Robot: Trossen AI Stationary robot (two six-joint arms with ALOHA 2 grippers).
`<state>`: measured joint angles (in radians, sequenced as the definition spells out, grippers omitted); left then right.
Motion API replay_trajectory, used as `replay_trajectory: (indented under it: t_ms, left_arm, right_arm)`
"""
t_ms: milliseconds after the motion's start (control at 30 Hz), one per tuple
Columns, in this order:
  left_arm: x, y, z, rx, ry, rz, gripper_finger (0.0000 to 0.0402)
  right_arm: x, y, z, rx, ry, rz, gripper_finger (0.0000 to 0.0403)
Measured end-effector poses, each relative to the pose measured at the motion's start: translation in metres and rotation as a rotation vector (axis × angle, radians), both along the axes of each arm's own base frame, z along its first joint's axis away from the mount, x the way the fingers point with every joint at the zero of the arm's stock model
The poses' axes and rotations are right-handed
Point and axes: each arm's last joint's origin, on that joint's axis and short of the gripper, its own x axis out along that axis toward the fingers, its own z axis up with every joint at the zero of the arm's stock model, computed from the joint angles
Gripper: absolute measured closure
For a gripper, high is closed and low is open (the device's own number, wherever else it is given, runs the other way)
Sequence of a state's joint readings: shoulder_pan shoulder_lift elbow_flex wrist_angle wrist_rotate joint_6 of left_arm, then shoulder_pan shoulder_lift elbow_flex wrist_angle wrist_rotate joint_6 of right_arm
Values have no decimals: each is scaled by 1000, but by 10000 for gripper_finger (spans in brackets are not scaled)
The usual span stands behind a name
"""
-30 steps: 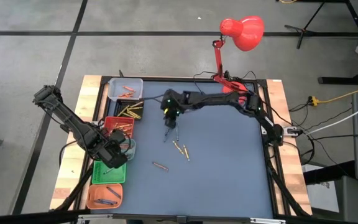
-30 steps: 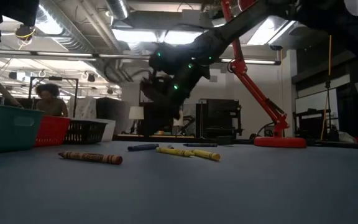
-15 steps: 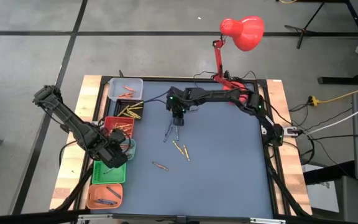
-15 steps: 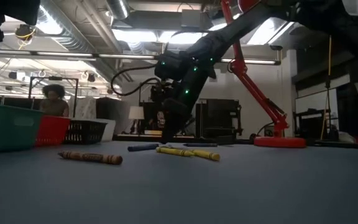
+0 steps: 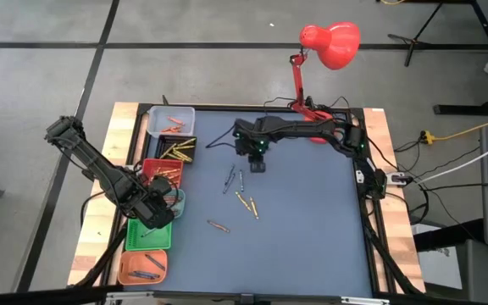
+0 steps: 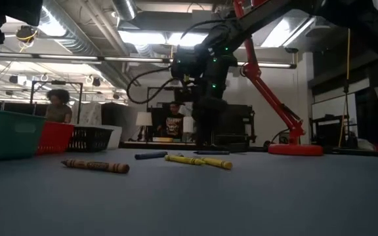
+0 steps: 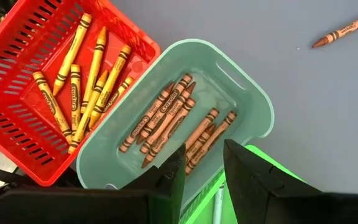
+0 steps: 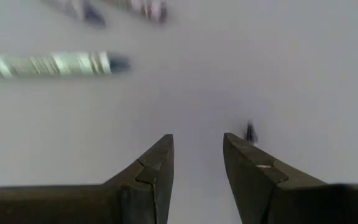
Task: Sort crayons
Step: Put the violet crayon into the light orange bin
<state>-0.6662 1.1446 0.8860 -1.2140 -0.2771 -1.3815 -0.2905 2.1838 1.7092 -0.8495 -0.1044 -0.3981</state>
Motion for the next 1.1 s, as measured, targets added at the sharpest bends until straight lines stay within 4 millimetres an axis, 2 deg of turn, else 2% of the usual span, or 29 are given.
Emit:
replay_trajectory:
  t_ms: [233,433,633,767,967,1100]
  left_arm:
    - [0,0,0,1,-2,0,310]
    - [0,0,0,1,-3,0,310]
    - [1,1,0,23,-20,3,310]
    - [1,1,1,48,-40,6,310]
    - [1,1,1,47,-41,6,310]
    - [1,1,1,47,-41,6,310]
  right_arm:
    - [-5,-3,-2,-133,81,44,265]
    - [-10,-17,-1,-202,108,33,265]
    - [-20,-43,-2,-176,110,-11,265]
    - [-25,-51,-2,-94,95,-12,265]
    - [-26,-52,-6,-55,102,-10,265]
    - [-27,-48,-18,-46,101,-2,265]
